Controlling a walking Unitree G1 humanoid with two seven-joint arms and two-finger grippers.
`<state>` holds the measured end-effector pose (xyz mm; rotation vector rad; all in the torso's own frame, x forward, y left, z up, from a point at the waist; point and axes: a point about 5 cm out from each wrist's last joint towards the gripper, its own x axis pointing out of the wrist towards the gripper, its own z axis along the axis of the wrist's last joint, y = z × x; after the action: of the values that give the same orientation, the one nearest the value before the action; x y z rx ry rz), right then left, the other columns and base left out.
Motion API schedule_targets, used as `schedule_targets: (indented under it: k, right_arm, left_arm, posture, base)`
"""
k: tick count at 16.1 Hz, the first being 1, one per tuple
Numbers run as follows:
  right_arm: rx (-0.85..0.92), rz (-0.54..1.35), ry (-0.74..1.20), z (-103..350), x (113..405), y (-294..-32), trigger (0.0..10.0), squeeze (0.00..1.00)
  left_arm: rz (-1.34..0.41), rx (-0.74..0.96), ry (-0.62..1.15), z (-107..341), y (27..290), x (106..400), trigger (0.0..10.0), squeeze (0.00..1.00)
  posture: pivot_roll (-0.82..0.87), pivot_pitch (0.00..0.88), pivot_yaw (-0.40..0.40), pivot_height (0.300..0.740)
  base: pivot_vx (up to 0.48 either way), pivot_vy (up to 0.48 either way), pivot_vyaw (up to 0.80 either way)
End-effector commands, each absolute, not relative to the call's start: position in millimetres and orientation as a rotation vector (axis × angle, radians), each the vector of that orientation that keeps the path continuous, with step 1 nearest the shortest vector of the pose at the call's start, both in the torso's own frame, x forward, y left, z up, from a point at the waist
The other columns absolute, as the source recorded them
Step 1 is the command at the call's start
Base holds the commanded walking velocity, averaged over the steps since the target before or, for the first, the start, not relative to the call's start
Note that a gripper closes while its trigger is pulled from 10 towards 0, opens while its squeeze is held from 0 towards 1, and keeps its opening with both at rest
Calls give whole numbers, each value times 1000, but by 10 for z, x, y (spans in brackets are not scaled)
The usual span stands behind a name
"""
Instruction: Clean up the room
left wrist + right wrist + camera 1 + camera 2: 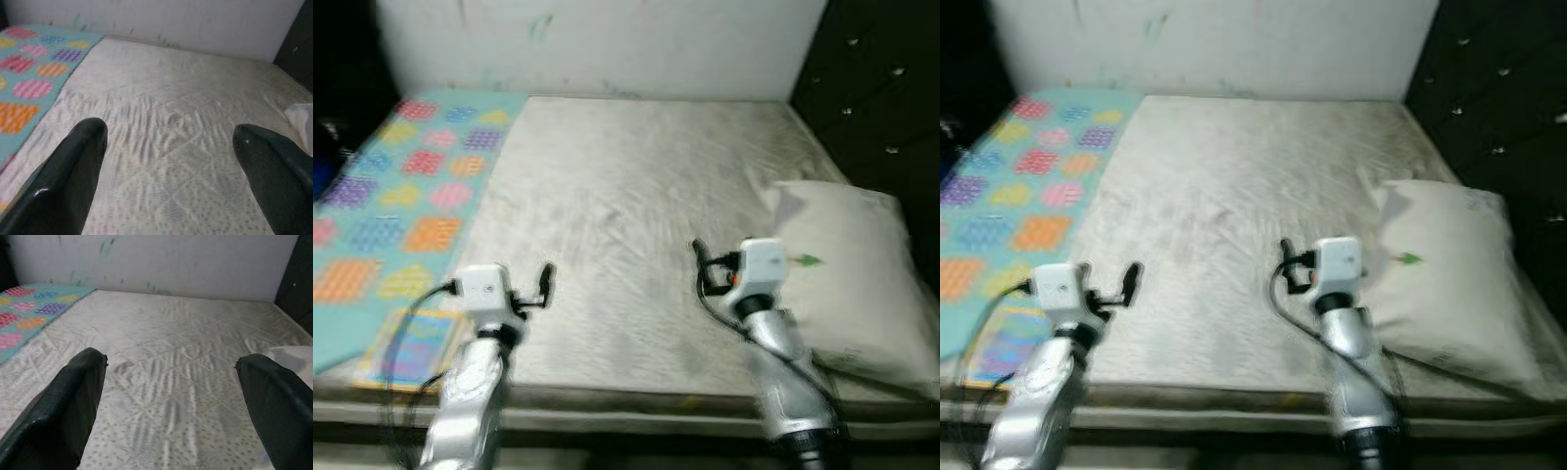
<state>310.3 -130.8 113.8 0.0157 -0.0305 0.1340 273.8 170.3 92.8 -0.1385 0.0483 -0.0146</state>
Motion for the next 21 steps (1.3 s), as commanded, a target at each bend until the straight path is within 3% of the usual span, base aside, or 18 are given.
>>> schedule_targets:
  k: [1, 3, 13, 21]
  right_arm:
    - [8, 141, -40, 1163, 3112, -1321, 10000, 0]
    - [8, 141, -41, 1164, 3119, -1320, 10000, 0]
    - [1, 139, -42, 1158, 3128, -1334, 10000, 0]
    - [18, 99, -62, 1154, 3182, -1320, 10000, 0]
  left_arm:
    - [-17, -133, 42, 944, 1693, 2751, 10000, 0]
    - [-20, -140, 37, 946, 1686, 2756, 10000, 0]
    - [-29, -153, 41, 940, 1686, 2773, 10000, 0]
    - [-78, -127, 52, 917, 1649, 2843, 10000, 0]
  posture:
    - [-21, 59, -3, 740]
    - [-22, 55, -3, 740]
    - [-23, 54, -2, 740]
    - [-25, 10, 57, 740]
  base:
    - [0, -409, 0]
    - [0, -364, 0]
    - [0, 0, 0]
    - [0, 0, 0]
